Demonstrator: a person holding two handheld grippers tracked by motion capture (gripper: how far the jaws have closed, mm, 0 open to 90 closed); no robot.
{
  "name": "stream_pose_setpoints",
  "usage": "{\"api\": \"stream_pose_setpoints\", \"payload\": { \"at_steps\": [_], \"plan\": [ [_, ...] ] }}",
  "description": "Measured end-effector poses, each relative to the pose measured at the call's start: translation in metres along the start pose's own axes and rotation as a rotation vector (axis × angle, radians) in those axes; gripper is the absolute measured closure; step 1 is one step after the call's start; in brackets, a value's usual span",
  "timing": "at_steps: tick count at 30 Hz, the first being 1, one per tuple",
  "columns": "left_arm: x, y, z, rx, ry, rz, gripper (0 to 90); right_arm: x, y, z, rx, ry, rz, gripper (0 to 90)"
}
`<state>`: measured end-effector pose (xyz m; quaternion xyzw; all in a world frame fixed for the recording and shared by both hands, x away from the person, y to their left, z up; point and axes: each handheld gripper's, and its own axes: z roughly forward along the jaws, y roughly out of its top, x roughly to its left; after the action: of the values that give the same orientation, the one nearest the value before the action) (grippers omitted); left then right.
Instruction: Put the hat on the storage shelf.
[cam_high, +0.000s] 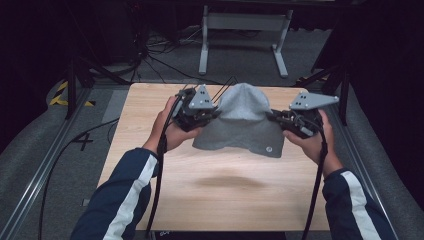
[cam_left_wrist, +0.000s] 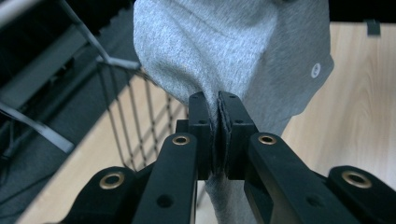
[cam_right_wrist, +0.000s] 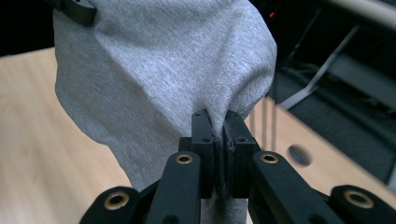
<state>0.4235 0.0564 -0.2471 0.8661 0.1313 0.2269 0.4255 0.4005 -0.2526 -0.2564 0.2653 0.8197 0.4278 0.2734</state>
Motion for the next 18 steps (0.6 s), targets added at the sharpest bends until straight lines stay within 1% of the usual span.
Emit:
{"api": "stream_pose_setpoints", "payload": {
  "at_steps": [2,3,4,5,7,8,9,11,12,13,14,17,18],
  "plan": [
    [0.008,0.012,-0.004,-0.015,0.015,-0.007,84.8,-0.007,0.015,-0.005,-0.025,-0.021,-0.005,85.4],
    [0.014,0.019,-0.005,-0.018,0.032,0.007,84.8,-0.011,0.022,-0.007,-0.034,-0.031,-0.007,85.4],
    [0.016,0.022,-0.006,-0.02,0.039,0.001,84.9,-0.016,0.03,-0.008,-0.045,-0.044,-0.01,85.4],
    [0.021,0.028,-0.006,-0.024,0.045,-0.004,84.9,-0.019,0.034,-0.009,-0.052,-0.049,-0.005,85.5],
    [0.029,0.034,-0.007,-0.027,0.055,-0.007,84.9,-0.028,0.045,-0.01,-0.067,-0.063,-0.005,85.5],
    [0.033,0.038,-0.007,-0.028,0.061,-0.001,84.9,-0.032,0.05,-0.011,-0.071,-0.071,0.0,85.5],
    [0.037,0.041,-0.007,-0.034,0.062,-0.016,84.9,-0.036,0.054,-0.011,-0.08,-0.074,0.004,85.5],
    [0.045,0.046,-0.006,-0.038,0.075,-0.021,84.9,-0.043,0.062,-0.01,-0.091,-0.089,0.004,85.5],
    [0.05,0.048,-0.005,-0.038,0.078,-0.021,84.9,-0.047,0.066,-0.009,-0.097,-0.091,0.009,85.5],
    [0.053,0.049,-0.004,-0.044,0.085,-0.031,84.9,-0.049,0.069,-0.008,-0.097,-0.093,0.02,85.5],
    [0.057,0.05,-0.003,-0.047,0.088,-0.036,84.9,-0.052,0.072,-0.006,-0.098,-0.102,0.011,85.5],
    [0.067,0.05,0.002,-0.041,0.097,-0.061,84.9,-0.058,0.078,0.001,-0.091,-0.113,0.016,85.5],
    [0.07,0.049,0.004,-0.037,0.1,-0.062,84.9,-0.059,0.08,0.003,-0.088,-0.118,0.01,85.6]
  ]
}}
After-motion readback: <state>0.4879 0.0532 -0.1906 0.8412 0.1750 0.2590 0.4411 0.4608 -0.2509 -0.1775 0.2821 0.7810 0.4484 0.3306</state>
